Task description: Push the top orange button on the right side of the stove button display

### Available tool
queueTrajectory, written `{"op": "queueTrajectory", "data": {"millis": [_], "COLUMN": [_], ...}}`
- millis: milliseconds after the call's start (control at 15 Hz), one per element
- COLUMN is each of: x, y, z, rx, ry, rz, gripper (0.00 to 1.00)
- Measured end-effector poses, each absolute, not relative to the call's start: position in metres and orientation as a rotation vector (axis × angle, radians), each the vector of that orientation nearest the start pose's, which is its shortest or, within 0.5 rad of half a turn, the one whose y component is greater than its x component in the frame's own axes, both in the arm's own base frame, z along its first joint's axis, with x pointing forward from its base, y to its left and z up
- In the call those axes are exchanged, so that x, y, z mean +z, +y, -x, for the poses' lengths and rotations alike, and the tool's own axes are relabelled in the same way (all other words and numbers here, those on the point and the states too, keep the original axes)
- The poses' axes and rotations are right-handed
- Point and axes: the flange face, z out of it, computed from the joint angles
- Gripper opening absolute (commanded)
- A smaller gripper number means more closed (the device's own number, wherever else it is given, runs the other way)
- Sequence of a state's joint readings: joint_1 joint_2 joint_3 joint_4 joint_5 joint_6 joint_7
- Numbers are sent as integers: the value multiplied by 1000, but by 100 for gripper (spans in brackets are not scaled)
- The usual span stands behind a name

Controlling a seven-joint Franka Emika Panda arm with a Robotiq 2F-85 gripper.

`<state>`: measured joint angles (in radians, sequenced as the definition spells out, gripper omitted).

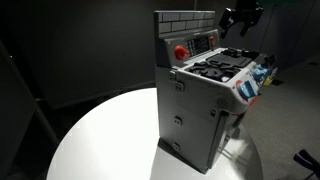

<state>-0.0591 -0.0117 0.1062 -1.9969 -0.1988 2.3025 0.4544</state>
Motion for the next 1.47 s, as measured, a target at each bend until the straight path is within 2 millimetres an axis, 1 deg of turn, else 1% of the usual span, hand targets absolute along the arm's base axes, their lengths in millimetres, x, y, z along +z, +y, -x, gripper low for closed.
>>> {"op": "queueTrajectory", "data": {"millis": [200,467,867,1200,1467], "x": [497,492,490,491,493], "y": [27,34,35,36,38], "z": [-595,-609,-619,-618,-604], "rx": [-568,-567,-563,-522,-378], "ry": [462,446,446,452,464], "rz": [3136,3134,3135,3151,3176], "gripper": [100,100,100,100,100]}}
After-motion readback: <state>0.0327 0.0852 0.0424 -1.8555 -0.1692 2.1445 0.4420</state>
